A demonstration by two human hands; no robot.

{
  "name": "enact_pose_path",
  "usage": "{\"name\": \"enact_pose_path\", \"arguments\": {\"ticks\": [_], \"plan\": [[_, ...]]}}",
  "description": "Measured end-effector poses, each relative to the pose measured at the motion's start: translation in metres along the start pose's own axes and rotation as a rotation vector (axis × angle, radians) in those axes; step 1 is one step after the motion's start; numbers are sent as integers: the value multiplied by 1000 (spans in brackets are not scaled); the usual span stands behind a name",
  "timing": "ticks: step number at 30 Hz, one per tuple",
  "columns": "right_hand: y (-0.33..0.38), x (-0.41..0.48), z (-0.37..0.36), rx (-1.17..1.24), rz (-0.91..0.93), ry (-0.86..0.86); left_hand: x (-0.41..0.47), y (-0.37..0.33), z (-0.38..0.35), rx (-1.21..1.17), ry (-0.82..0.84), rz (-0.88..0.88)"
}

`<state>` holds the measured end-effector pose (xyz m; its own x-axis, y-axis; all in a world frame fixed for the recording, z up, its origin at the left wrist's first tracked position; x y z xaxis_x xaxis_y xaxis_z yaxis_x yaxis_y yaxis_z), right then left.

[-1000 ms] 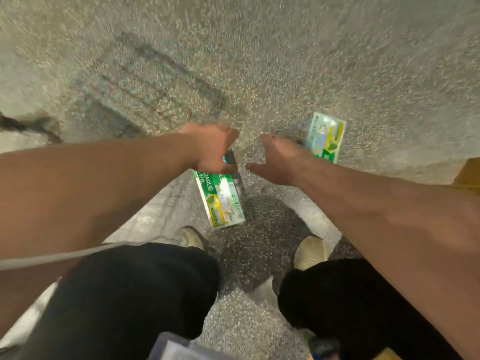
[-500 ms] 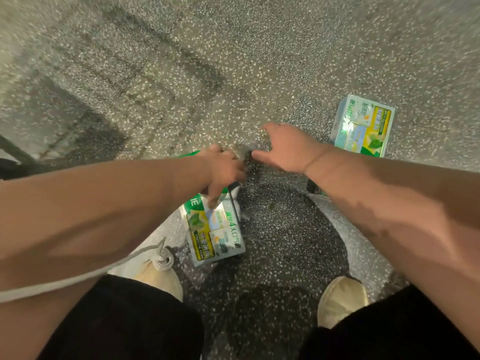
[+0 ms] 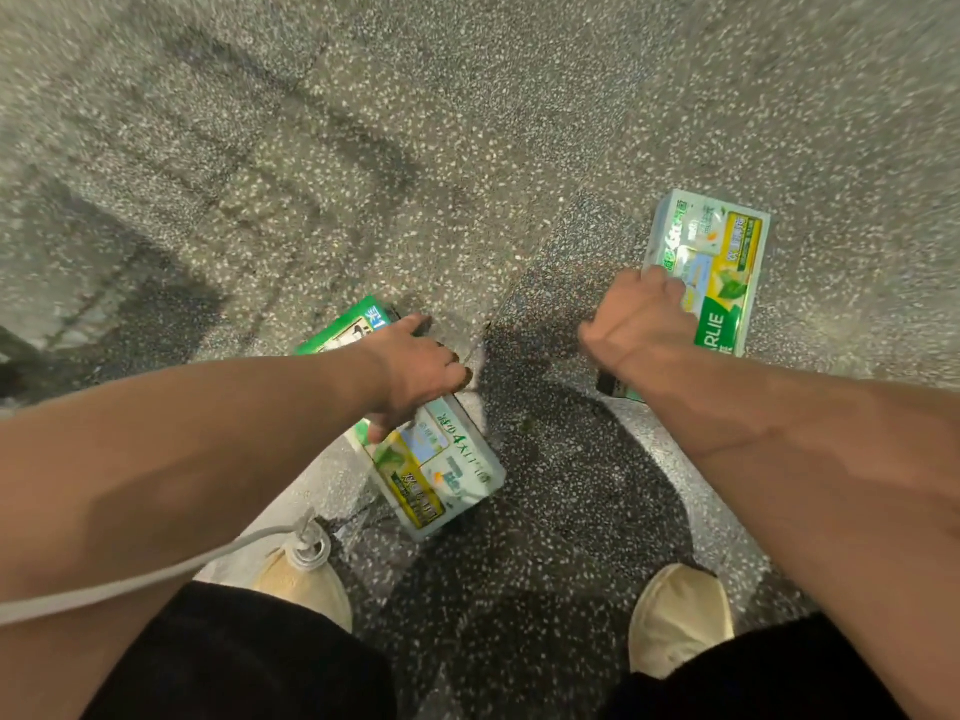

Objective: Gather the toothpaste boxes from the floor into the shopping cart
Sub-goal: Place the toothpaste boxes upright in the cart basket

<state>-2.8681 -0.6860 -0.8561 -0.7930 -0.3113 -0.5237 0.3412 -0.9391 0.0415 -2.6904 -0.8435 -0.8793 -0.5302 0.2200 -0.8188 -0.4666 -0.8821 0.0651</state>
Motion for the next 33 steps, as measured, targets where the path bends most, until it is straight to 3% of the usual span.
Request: {"name": "enact_pose_path", "arguments": {"ticks": [5, 11, 15, 21, 27, 33], "plan": [[-18, 8, -11, 90, -150, 29, -5, 16, 26, -39, -156, 85], [-29, 22, -22, 91, -299, 154, -5, 16, 51, -9, -626, 126], [-38, 28, -22, 128, -146, 77, -3, 8, 59, 16, -615, 154], [-43, 13, -15, 292, -269, 164, -3, 13, 61, -51, -580, 164], [-25, -10, -4, 461, -145, 48, -12, 19, 60, -163, -616, 245], [32, -30, 14, 336, 326, 166, -12, 17, 60, -174, -630, 352]]}}
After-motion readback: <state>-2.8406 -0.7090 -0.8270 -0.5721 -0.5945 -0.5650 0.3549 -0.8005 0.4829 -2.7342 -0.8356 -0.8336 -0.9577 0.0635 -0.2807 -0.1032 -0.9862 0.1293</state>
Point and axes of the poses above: each hand's wrist, its own x-axis towards the middle knuckle, its own z-axis out of the back of the hand, y = z × x, the point moved 3 cm from there along x, towards the middle knuckle, and after that the axes turned 11 degrees about x, right-handed, at the moved point
